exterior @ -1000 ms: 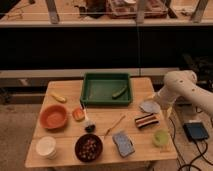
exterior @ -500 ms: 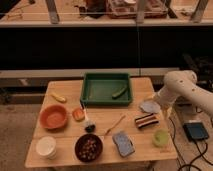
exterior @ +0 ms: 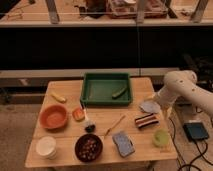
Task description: Wipe tray with sponge
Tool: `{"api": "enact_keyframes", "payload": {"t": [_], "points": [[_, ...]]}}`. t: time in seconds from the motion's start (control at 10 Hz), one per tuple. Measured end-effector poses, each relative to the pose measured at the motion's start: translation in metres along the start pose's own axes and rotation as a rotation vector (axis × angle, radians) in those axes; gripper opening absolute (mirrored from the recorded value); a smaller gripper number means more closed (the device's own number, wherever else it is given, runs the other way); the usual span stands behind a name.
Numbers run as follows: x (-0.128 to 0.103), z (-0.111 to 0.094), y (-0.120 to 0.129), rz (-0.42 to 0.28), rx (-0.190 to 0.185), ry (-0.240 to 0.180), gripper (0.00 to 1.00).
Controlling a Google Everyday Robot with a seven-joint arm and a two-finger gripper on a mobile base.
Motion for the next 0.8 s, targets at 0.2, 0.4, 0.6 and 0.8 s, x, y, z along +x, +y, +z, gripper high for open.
{"api": "enact_keyframes", "payload": {"t": [0.2,0.4,0.6,0.8], "points": [[0.0,0.0,0.0,0.0,0.0,0.0,0.8],[-0.001,-0.001,0.002,-0.012,-0.013,0.013,0.8],[-0.021,-0.01,0.002,-0.085,-0.032,0.068,0.8],[-0.059,-0.038,0.008,-0.19,-0.029,0.116,0.8]]}}
